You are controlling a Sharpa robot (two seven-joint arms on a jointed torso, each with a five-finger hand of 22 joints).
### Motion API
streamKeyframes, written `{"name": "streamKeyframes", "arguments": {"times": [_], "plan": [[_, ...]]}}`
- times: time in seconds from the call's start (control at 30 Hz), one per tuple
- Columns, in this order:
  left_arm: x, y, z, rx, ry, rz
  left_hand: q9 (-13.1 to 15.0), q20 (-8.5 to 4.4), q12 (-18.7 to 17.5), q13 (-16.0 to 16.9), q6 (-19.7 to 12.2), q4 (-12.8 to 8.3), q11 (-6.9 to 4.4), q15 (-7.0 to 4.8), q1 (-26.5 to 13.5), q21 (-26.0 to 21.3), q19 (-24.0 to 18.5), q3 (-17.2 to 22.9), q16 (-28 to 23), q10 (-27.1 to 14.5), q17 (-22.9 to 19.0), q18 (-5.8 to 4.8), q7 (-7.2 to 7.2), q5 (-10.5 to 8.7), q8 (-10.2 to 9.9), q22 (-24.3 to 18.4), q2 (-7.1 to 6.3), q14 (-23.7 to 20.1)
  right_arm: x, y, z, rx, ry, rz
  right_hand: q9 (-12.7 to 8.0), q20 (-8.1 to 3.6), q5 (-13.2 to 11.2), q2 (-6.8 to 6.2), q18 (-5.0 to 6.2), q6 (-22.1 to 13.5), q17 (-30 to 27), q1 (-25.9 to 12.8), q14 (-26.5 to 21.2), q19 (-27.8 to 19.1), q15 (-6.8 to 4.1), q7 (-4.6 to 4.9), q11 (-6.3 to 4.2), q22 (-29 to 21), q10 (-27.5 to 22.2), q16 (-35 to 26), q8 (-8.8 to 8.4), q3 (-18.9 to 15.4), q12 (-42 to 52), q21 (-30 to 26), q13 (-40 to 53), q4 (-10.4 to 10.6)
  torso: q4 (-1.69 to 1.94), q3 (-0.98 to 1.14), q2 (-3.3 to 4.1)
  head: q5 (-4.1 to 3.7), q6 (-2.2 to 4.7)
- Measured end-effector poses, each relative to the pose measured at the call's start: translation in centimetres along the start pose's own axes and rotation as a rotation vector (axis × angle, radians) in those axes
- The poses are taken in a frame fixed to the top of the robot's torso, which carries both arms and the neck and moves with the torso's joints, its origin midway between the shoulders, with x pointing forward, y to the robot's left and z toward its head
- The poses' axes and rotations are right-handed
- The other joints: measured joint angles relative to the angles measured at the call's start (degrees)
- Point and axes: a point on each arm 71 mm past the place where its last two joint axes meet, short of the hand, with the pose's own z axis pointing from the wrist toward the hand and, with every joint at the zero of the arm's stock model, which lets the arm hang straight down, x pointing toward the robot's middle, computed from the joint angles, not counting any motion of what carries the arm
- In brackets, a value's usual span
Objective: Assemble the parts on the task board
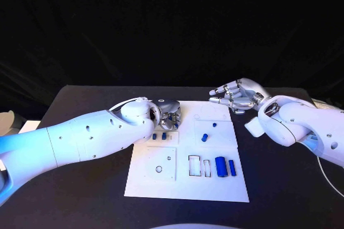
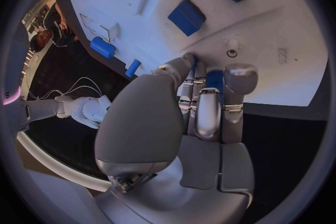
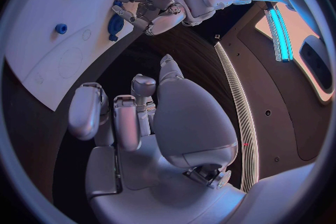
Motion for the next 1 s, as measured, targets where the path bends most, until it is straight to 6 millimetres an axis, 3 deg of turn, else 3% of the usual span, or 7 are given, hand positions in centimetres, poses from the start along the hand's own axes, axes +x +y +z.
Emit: {"name": "streamKeyframes", "arguments": {"times": [0.13, 0.23, 0.63, 1.0], "plan": [[0.0, 0.1, -0.2, 0.002, -0.007, -0.006, -0.25, 0.0, -0.9, -0.15, 0.0, -0.78, 0.0, 0.0, -0.7, 0.27, 0.0, 1.08, 0.0, 0.01, -0.14, 0.0, 0.01, 0.0, -0.66, 0.21, -0.25, 0.0, 0.0, 0.0, 0.0, 0.0, 0.0, 0.0, 0.0, 0.0, 0.0, 0.0, 0.0, 0.0, 0.0, 0.0, 0.0, 0.0, 0.0, 0.0, 0.0, 0.0, 0.0, 0.0, 0.0, 0.0, 0.0, 0.0, 0.0, 0.0, -0.02, 0.0, 0.0, 0.03, 0.18], [0.0, 0.3, -0.6, 0.002, -0.012, -0.014, -0.46, 0.0, -1.36, -0.31, 0.0, -1.22, 0.01, 0.0, -1.01, 0.27, 0.0, 1.53, 0.0, 0.01, -0.3, -0.88, 0.01, 0.0, -0.89, 0.27, -0.42, 0.0, 0.0, 0.0, 0.0, 0.0, 0.0, 0.0, 0.0, 0.0, 0.0, 0.0, 0.0, 0.0, 0.0, 0.0, 0.0, 0.0, 0.0, 0.0, 0.0, 0.0, 0.0, 0.0, 0.0, 0.0, 0.0, 0.0, 0.0, 0.0, -0.02, 0.0, -0.02, 0.04, 0.3], [-1.8, 2.0, -3.4, -0.005, -0.082, -0.097, -0.76, 0.0, -1.98, -0.32, 0.21, -1.83, 0.33, 0.0, -1.76, 0.5, 0.0, 2.44, 0.24, 0.34, -0.35, -0.89, 0.21, 0.0, -1.32, 0.58, -1.16, 0.0, -0.1, -0.1, 0.0, 0.001, -0.001, -0.001, 0.0, 0.0, 0.0, 0.0, 0.0, 0.0, 0.04, 0.0, 0.0, 0.0, 0.0, 0.0, 0.0, 0.0, 0.0, 0.0, 0.0, 0.0, 0.0, 0.0, 0.0, 0.0, 0.14, -0.01, -0.11, 0.02, 0.73], [-2.0, 4.0, -4.7, -0.051, -0.087, -0.135, -1.0, 0.0, -2.85, -0.3, 0.51, -1.99, 0.41, 0.0, -3.33, 0.5, 0.0, 2.6, 0.45, 0.42, -0.65, -0.88, 0.51, 0.0, -1.61, 0.66, -1.84, 0.0, -0.2, -0.1, -0.1, 0.002, -0.003, -0.002, 0.0, 0.0, 0.0, 0.24, 0.0, 0.0, 0.04, -0.24, 0.0, 0.0, 0.0, 0.0, 0.0, 0.0, 0.0, 0.0, 0.0, 0.0, 0.0, 0.0, 0.0, 0.0, 0.2, -0.08, -0.08, 0.23, 0.77]]}}
